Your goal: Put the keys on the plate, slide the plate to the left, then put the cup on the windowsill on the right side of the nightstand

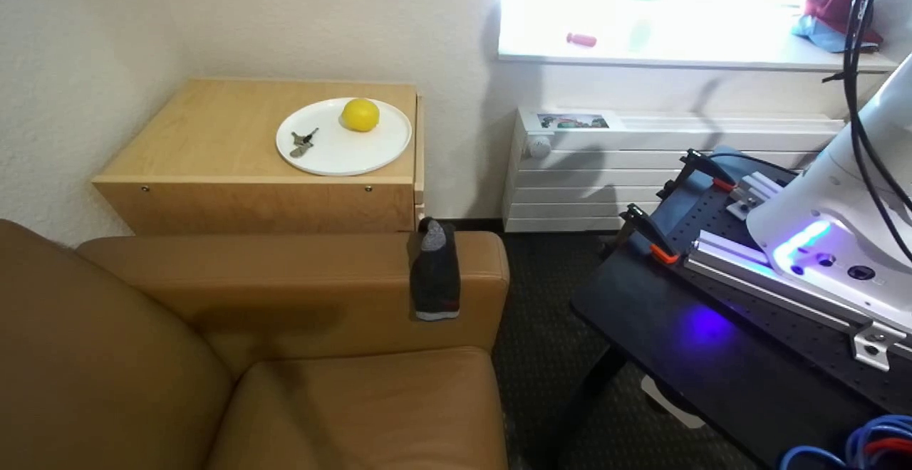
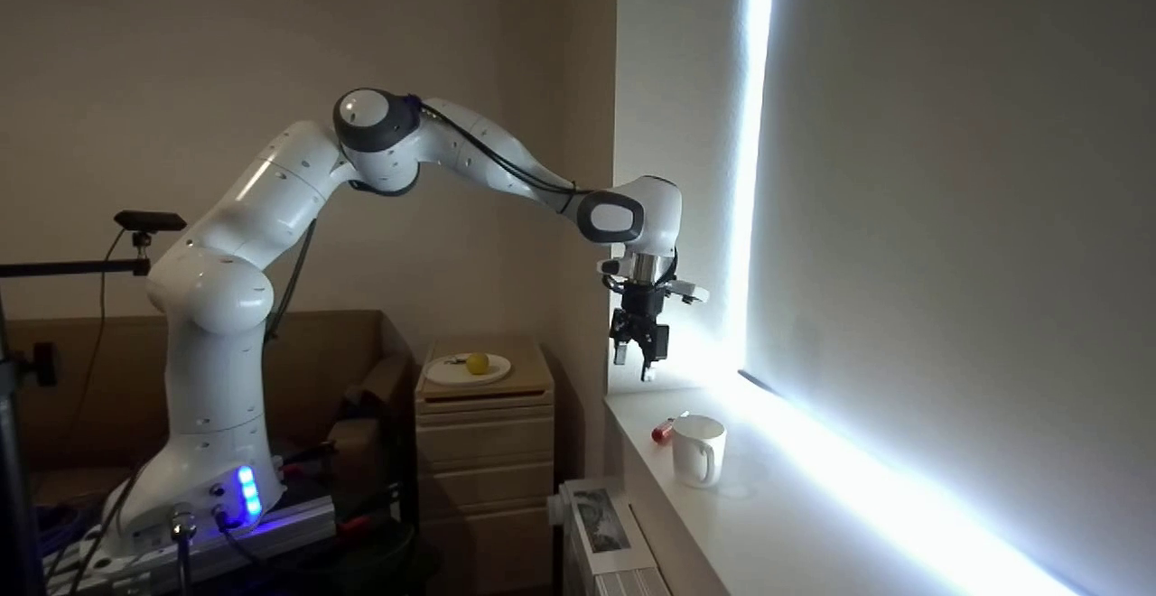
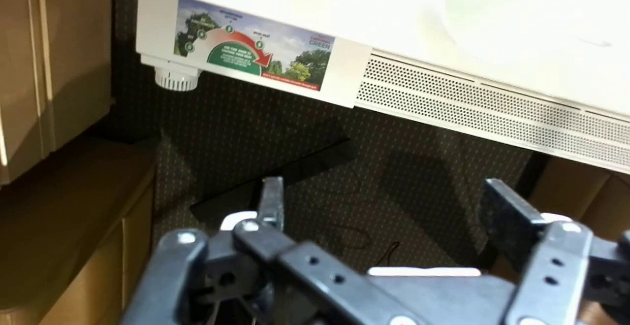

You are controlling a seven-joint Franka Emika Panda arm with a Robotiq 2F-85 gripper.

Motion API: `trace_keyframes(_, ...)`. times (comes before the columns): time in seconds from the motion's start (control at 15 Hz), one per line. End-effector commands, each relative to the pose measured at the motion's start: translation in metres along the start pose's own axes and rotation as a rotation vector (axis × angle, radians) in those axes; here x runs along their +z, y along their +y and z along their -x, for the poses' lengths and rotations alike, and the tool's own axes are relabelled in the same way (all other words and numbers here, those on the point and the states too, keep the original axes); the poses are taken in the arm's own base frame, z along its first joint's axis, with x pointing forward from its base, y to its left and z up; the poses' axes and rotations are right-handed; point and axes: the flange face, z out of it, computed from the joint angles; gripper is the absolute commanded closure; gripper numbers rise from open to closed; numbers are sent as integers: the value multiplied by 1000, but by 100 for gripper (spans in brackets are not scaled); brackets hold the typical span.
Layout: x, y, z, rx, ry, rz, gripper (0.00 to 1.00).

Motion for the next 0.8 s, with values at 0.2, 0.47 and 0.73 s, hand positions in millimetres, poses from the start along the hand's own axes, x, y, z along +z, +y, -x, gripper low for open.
trace_keyframes(0.2,25,-76,-10,347,-138,12,0)
trace_keyframes(0.47,30,-90,-22,433,-173,47,0)
trace_keyframes(0.73,40,-88,-32,497,-188,13,0)
